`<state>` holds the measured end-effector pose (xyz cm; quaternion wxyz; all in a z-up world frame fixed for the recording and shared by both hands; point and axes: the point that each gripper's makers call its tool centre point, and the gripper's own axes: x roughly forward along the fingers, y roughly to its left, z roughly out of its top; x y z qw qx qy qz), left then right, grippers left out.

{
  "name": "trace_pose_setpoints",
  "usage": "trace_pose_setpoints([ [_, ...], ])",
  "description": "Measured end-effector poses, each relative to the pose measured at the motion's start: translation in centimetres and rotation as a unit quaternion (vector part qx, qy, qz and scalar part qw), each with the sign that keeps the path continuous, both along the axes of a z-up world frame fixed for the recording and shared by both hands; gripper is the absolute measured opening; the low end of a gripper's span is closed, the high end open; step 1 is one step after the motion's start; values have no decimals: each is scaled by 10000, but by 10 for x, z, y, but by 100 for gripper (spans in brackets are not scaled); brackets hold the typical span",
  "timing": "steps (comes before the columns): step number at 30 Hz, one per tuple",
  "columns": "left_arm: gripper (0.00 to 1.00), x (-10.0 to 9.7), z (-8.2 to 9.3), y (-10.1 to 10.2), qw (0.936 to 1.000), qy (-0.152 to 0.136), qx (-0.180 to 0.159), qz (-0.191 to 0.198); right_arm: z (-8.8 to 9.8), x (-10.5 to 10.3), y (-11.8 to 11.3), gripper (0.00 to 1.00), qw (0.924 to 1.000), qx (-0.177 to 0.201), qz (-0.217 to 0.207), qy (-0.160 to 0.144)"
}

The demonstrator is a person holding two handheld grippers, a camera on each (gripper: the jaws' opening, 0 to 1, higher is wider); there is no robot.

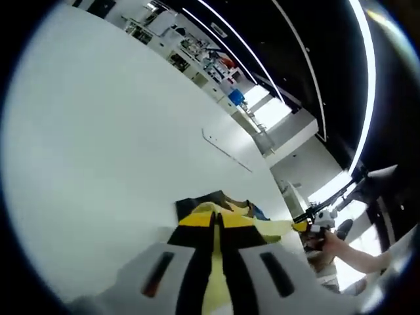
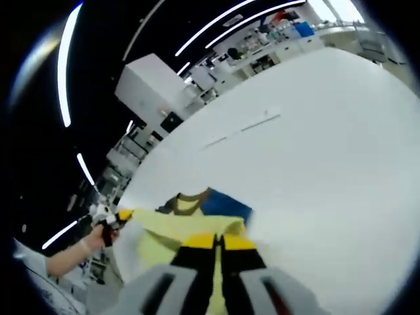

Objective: Fold the garment on the visible template until the final outline fits inside the template.

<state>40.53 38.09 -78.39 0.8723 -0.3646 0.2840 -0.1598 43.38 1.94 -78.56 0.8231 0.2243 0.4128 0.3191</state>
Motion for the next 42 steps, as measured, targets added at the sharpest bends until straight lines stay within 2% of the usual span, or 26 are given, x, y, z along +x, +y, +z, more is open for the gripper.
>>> trace_pose_setpoints([
  [9,0,0,-29,-2,9989,343,274,-138,-27,1,-3,0,9996,-160,-63,215],
  [20,0,3,-39,-4,9983,451,345,-154,-35,3,-4,0,9993,-194,-95,311],
  [28,0,2,-47,-5,9963,488,653,-285,-40,4,-3,0,9990,-248,-71,355],
  [39,0,3,-42,-3,9947,188,874,-504,-39,0,-3,0,9989,-398,248,86],
  [42,1,4,-39,-3,9949,81,840,-545,-40,-2,-3,10,9982,-459,391,4],
])
